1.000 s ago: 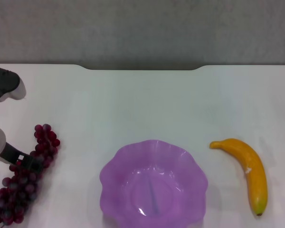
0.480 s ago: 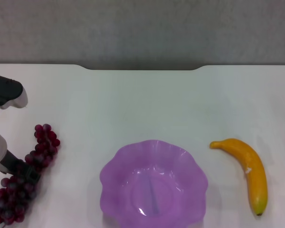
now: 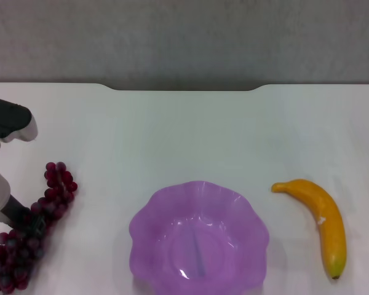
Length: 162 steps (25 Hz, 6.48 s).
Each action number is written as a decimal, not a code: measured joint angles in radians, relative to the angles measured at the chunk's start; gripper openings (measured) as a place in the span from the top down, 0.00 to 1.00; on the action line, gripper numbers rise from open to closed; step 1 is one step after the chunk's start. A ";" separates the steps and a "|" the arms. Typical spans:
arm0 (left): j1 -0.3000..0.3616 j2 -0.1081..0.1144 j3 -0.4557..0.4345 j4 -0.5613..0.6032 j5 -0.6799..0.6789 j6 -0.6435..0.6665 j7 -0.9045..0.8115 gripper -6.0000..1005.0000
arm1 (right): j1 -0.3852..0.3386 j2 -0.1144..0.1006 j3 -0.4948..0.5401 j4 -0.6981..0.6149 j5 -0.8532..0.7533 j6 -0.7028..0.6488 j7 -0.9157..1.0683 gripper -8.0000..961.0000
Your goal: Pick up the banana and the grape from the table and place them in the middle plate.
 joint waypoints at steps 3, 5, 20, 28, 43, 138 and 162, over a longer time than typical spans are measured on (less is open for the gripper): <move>0.000 0.000 -0.010 -0.004 0.000 0.005 0.004 0.53 | 0.000 0.000 0.000 0.000 0.000 0.000 0.000 0.41; 0.001 0.000 -0.015 -0.006 0.000 0.011 0.010 0.59 | 0.000 0.000 0.000 0.000 0.000 0.000 0.000 0.41; 0.077 -0.013 -0.005 -0.173 0.000 0.031 0.044 0.67 | -0.001 0.000 0.000 0.010 0.000 0.000 0.000 0.41; 0.145 -0.018 0.009 -0.354 0.001 0.023 0.043 0.68 | 0.000 0.000 0.000 0.013 0.000 0.000 0.000 0.41; 0.317 -0.022 0.018 -0.659 -0.010 0.245 0.043 0.70 | 0.001 0.000 0.000 0.016 0.000 0.000 -0.002 0.41; 0.305 -0.023 0.483 -0.519 -0.285 0.653 0.481 0.15 | 0.025 0.000 -0.011 0.046 0.000 0.003 -0.002 0.41; 0.436 0.057 0.324 -0.055 -0.233 1.894 -0.130 0.12 | 0.034 0.000 -0.015 0.052 0.000 0.003 -0.001 0.41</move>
